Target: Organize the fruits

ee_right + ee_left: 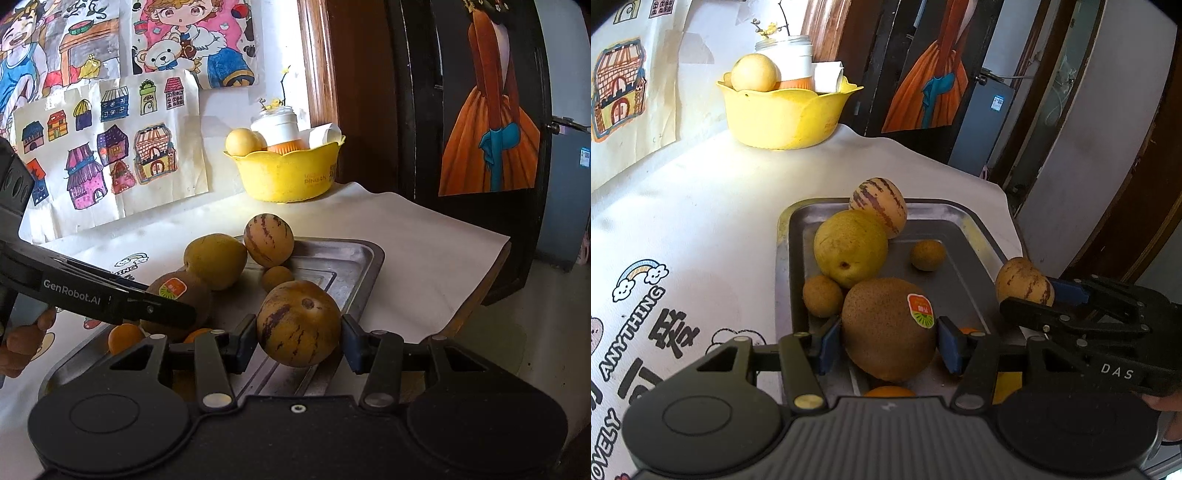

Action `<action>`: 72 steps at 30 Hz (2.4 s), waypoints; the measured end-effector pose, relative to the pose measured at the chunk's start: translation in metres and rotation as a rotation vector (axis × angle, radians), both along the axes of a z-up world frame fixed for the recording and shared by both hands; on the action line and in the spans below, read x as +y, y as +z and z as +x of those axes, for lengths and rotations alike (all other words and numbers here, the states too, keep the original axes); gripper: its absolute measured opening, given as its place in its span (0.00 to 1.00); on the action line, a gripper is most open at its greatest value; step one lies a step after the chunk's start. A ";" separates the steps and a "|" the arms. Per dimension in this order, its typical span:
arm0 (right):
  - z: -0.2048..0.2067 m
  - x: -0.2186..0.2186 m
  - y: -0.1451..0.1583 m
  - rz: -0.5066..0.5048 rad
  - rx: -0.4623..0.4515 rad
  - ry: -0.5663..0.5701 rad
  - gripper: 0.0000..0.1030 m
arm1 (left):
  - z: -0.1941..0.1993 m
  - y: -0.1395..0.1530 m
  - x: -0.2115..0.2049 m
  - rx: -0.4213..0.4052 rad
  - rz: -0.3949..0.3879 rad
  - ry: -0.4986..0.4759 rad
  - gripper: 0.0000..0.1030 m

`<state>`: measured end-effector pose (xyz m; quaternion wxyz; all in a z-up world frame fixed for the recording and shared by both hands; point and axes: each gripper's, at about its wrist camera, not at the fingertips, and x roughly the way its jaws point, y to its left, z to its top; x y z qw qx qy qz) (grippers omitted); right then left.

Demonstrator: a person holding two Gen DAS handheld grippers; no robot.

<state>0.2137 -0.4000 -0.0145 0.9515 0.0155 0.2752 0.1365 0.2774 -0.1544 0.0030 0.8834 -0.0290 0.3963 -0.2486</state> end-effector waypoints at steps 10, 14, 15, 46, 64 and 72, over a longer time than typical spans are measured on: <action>-0.002 0.001 0.001 -0.010 0.016 -0.010 0.50 | 0.000 -0.001 0.001 0.007 -0.018 0.022 0.58; -0.003 0.002 0.001 -0.010 0.017 -0.015 0.50 | 0.001 0.000 0.001 0.014 -0.021 0.030 0.58; -0.004 0.002 0.001 -0.010 0.017 -0.018 0.50 | 0.001 0.000 0.001 0.012 -0.019 0.030 0.58; -0.035 0.005 0.031 -0.016 -0.082 -0.116 0.88 | -0.030 0.037 0.024 -0.092 -0.060 0.128 0.92; -0.077 0.031 0.058 -0.026 -0.146 -0.136 0.99 | -0.071 0.052 0.046 -0.168 -0.061 0.217 0.99; -0.104 0.048 0.063 -0.030 -0.155 -0.148 0.99 | -0.101 0.054 0.056 -0.201 -0.062 0.248 0.99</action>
